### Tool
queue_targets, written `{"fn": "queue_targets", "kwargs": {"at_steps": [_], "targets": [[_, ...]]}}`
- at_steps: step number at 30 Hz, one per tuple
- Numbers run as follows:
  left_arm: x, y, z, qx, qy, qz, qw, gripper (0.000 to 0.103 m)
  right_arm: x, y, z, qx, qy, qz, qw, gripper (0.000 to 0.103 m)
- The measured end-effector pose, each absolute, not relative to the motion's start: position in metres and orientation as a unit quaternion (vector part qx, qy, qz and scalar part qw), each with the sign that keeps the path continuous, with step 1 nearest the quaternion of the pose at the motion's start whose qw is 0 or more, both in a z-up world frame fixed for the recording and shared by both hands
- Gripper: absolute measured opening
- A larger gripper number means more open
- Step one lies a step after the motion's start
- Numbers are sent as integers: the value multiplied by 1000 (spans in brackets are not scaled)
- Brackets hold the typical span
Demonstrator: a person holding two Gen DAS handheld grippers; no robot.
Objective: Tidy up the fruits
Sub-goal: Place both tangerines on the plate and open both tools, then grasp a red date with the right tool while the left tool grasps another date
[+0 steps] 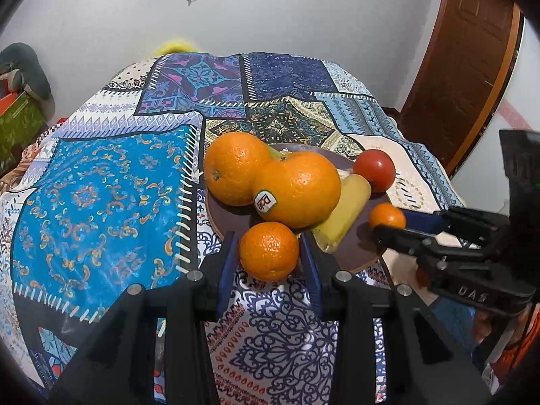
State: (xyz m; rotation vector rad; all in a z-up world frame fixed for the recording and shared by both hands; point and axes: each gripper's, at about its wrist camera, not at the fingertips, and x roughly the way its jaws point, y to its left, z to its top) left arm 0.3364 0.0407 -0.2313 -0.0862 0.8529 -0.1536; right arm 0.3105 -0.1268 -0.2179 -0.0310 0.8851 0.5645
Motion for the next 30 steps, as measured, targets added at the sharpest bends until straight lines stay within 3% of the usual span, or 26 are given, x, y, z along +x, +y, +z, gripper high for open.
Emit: {"fn": "queue_targets", "kwargs": {"at_steps": [6, 8, 10, 30], "targets": [[339, 39, -236, -35, 420, -73, 904, 38, 311, -125, -221, -7, 424, 275, 863, 33], [339, 38, -237, -35, 426, -75, 901, 52, 310, -123, -221, -9, 423, 275, 863, 33], [337, 38, -236, -38, 429, -76, 899, 59, 309, -123, -220, -10, 425, 277, 862, 33], [271, 19, -196, -18, 410, -84, 908, 59, 252, -171, -173, -26, 379, 241, 893, 43]]}}
